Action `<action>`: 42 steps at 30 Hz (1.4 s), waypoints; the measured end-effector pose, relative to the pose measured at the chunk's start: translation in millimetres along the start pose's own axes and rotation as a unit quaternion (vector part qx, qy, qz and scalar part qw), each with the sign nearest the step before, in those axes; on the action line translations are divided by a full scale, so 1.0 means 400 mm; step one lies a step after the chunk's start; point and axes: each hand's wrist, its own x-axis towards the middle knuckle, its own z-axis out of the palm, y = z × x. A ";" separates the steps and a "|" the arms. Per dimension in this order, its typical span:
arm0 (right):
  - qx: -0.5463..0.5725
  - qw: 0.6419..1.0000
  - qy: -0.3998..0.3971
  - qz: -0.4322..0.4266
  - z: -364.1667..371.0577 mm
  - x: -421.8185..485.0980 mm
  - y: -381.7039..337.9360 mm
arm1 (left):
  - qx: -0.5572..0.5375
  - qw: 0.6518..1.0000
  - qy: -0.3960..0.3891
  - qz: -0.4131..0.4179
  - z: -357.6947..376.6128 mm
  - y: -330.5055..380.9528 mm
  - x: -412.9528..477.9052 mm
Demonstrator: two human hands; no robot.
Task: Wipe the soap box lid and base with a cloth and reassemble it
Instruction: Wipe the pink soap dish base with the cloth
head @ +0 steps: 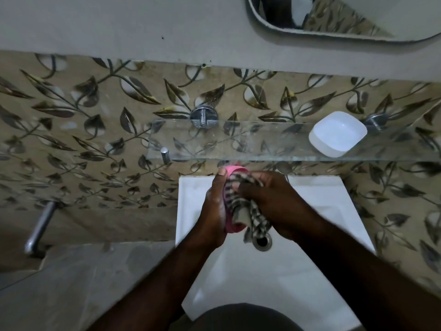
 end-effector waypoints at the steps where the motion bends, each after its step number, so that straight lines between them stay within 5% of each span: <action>1: 0.039 0.999 0.025 -0.006 0.005 0.008 -0.009 | -0.014 1.000 -0.004 -0.004 0.007 -0.005 -0.004; 4: 0.032 0.998 0.040 -0.027 0.033 -0.006 0.005 | -0.008 1.000 -0.001 0.000 0.001 0.000 -0.002; 9: -0.010 0.999 -0.050 0.013 0.019 -0.033 0.011 | 0.001 1.000 0.010 -0.003 -0.012 0.024 0.005; 15: 0.016 0.999 0.016 -0.042 0.031 -0.007 0.005 | -0.028 0.999 -0.009 -0.017 -0.001 0.014 -0.004; 20: -0.107 0.987 -0.119 0.028 -0.004 -0.039 0.036 | 0.019 1.000 0.019 -0.004 -0.028 0.006 0.015; 25: -0.036 0.999 0.003 -0.019 -0.005 0.009 -0.017 | -0.002 1.000 -0.006 -0.030 0.008 -0.002 0.009; 28: -0.120 0.991 -0.042 -0.030 0.015 -0.010 0.019 | -0.013 0.999 0.013 -0.045 -0.013 0.001 0.016; 32: -0.273 0.947 -0.170 0.012 0.009 -0.041 0.046 | 0.000 0.998 0.064 -0.028 -0.044 -0.012 0.022; 37: -0.603 0.773 -0.180 -0.085 -0.011 -0.031 0.079 | 0.038 0.993 0.077 -0.079 -0.030 -0.040 0.014; 42: -0.594 0.782 -0.130 -0.136 -0.025 -0.044 0.130 | 0.006 0.993 0.086 -0.080 -0.044 -0.030 0.025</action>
